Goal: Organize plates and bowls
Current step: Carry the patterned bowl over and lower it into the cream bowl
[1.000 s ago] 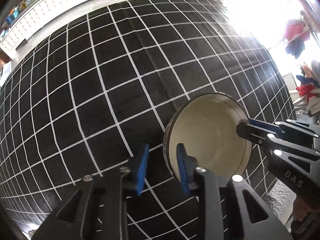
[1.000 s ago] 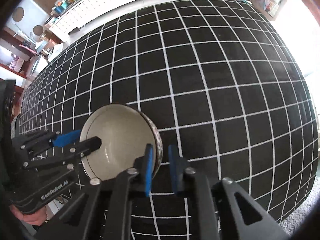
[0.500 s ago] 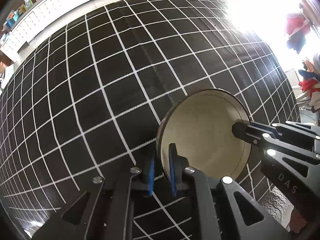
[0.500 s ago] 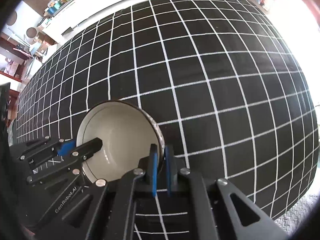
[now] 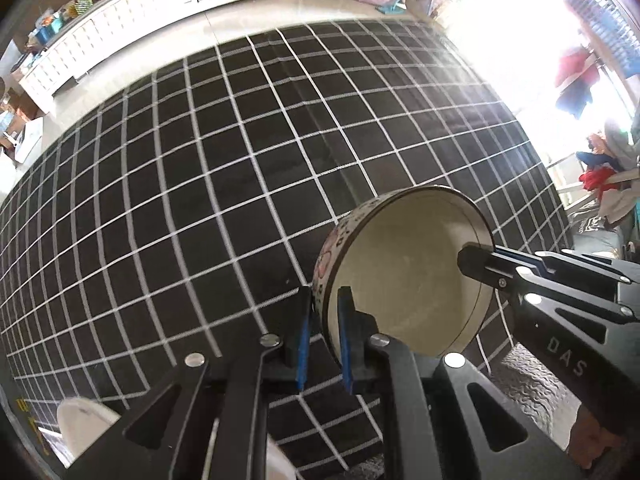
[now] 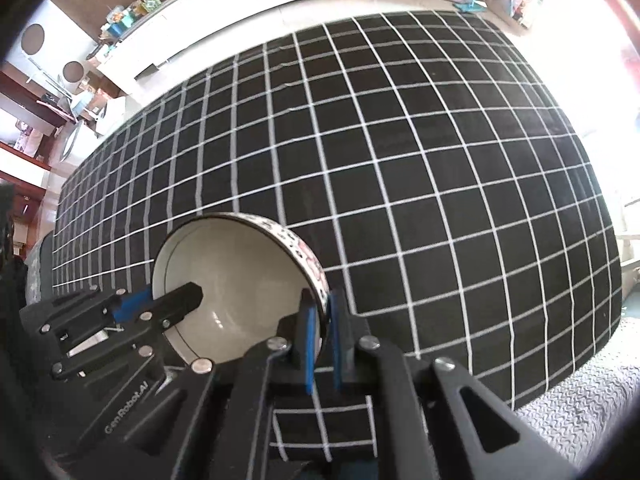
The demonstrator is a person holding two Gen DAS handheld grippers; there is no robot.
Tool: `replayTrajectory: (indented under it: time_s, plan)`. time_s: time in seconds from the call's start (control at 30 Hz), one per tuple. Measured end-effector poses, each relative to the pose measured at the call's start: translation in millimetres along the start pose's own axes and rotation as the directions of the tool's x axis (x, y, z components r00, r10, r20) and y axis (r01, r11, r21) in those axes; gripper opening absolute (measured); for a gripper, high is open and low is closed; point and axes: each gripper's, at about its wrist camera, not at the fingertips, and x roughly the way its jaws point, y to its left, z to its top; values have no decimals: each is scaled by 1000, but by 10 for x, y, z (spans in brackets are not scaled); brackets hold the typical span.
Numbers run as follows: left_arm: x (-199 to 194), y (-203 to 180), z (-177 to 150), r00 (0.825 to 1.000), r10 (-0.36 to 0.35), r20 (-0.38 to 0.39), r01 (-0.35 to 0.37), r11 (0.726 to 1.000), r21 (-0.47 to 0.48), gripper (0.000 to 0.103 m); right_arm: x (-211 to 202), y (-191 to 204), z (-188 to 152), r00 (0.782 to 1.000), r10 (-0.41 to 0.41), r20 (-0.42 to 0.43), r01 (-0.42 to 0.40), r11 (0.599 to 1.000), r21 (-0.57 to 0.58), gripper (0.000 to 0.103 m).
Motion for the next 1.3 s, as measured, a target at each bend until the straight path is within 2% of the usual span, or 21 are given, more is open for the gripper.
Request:
replayTrajectory:
  time_s: [0.3, 0.6, 0.87, 1.3]
  plan:
    - [-504, 282, -514, 998, -6, 63, 10, 998, -61, 11, -342, 571, -311, 999, -12, 32, 15, 997, -75, 10]
    - [-876, 616, -1066, 995, 16, 99, -5, 994, -110, 11, -387, 970, -586, 999, -10, 45, 17, 989, -146, 10]
    - [-860, 964, -1420, 998, 15, 68, -3, 986, -169, 11, -172, 1271, -819, 1000, -4, 0, 3, 984, -180, 10]
    - [-524, 1167, -1799, 1000, 18, 3, -17, 979, -205, 11, 189, 1441, -1048, 995, -10, -99, -7, 985, -173, 10]
